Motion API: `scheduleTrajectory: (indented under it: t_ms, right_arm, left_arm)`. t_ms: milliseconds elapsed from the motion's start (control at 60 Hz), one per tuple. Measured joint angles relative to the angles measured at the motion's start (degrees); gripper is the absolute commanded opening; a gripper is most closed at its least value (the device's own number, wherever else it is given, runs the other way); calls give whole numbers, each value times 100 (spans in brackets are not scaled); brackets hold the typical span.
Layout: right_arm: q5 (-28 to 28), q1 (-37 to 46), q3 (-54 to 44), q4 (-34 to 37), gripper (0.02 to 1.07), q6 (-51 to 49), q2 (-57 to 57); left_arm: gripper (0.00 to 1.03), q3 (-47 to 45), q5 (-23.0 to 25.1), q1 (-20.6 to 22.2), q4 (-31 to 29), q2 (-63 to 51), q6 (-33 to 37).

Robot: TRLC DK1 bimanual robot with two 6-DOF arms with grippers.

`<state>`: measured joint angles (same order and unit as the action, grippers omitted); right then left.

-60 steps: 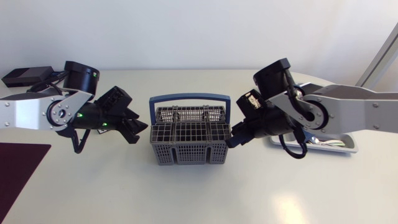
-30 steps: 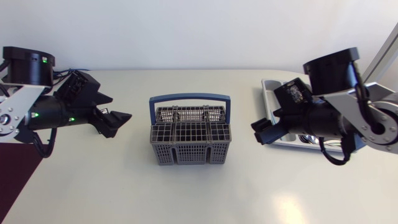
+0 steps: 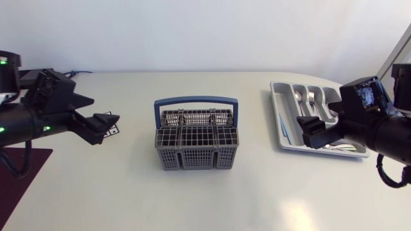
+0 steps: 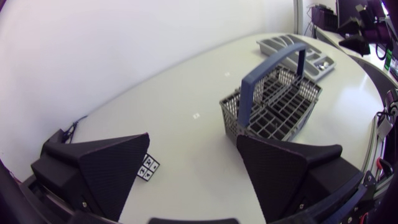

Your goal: Transfer all utensils from the basket to the drawer tray.

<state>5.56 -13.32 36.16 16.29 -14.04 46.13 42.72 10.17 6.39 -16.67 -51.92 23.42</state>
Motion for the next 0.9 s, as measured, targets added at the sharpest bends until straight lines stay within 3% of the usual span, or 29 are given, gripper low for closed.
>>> scheduleTrajectory:
  t_ms: [167,583,900]
  right_arm:
    - [-59,262,-129,-20,102,-175,-310]
    - [-107,409,-1095,-603,102,-273,-1810]
    - [-249,710,-1921,-903,102,74,-2728]
  left_arm:
    - [99,-514,-22,-114,798,1161,-555]
    - [99,-1370,271,-315,824,2153,-1305]
    - [99,-2214,-33,-417,1064,3045,-1600]
